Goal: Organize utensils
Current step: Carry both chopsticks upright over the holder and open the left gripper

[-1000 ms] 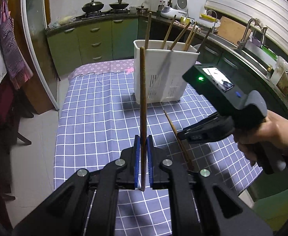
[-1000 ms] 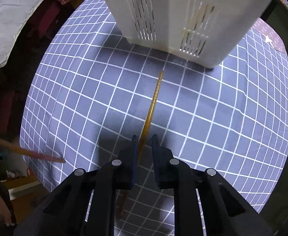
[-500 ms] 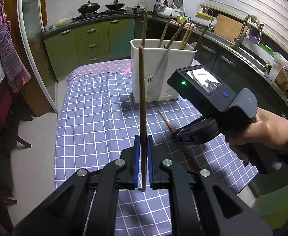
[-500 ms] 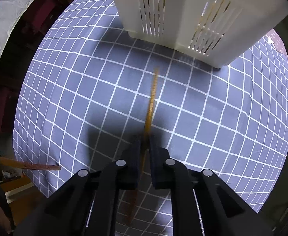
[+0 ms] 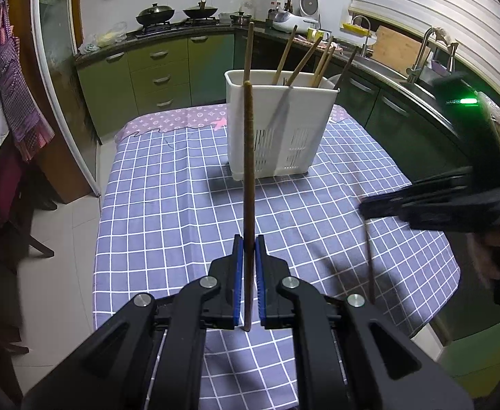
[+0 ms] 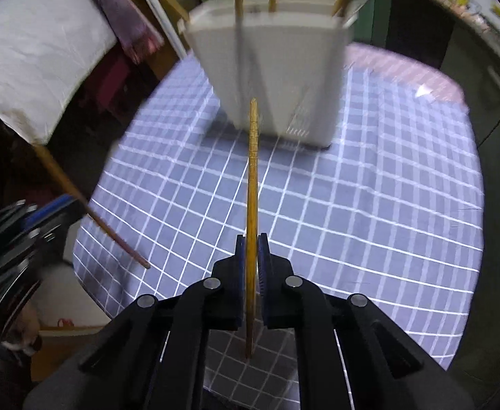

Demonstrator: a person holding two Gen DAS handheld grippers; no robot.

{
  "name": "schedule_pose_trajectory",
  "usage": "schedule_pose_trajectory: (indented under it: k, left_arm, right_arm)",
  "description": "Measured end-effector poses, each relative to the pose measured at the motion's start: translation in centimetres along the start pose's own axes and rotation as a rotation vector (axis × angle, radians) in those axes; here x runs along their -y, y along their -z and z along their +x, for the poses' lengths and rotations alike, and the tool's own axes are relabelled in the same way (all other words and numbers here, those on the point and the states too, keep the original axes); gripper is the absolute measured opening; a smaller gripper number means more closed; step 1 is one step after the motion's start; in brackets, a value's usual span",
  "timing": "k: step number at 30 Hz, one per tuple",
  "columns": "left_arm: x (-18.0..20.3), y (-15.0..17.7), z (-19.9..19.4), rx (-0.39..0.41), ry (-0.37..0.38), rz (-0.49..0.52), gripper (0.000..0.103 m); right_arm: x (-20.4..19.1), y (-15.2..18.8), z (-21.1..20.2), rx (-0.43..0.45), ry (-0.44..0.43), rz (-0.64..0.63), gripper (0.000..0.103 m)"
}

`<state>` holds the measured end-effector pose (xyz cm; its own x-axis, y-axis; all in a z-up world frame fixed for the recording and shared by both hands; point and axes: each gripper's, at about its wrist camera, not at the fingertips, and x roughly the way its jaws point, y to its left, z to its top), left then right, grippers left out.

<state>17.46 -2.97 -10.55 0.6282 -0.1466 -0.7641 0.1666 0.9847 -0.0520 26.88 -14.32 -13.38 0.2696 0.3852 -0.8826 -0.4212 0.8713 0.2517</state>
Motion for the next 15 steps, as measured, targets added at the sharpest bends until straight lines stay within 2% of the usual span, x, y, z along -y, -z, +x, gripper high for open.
schedule_pose_trajectory:
  k: [4,7,15]
  left_arm:
    - [0.1,0.2,-0.2,0.005,-0.006,0.004,0.007]
    - [0.1,0.2,-0.4,0.007,-0.011,0.005,0.007]
    - [0.5,0.3,-0.8,0.010,-0.015,0.018,0.007]
  right_arm:
    - [0.6,2.2,-3.6,0.114,0.015,-0.004,0.008]
    - [0.4,2.9,-5.1,0.165,0.037,-0.012,0.008]
    - [1.0,4.5,-5.4,0.176,0.029,-0.012,0.008]
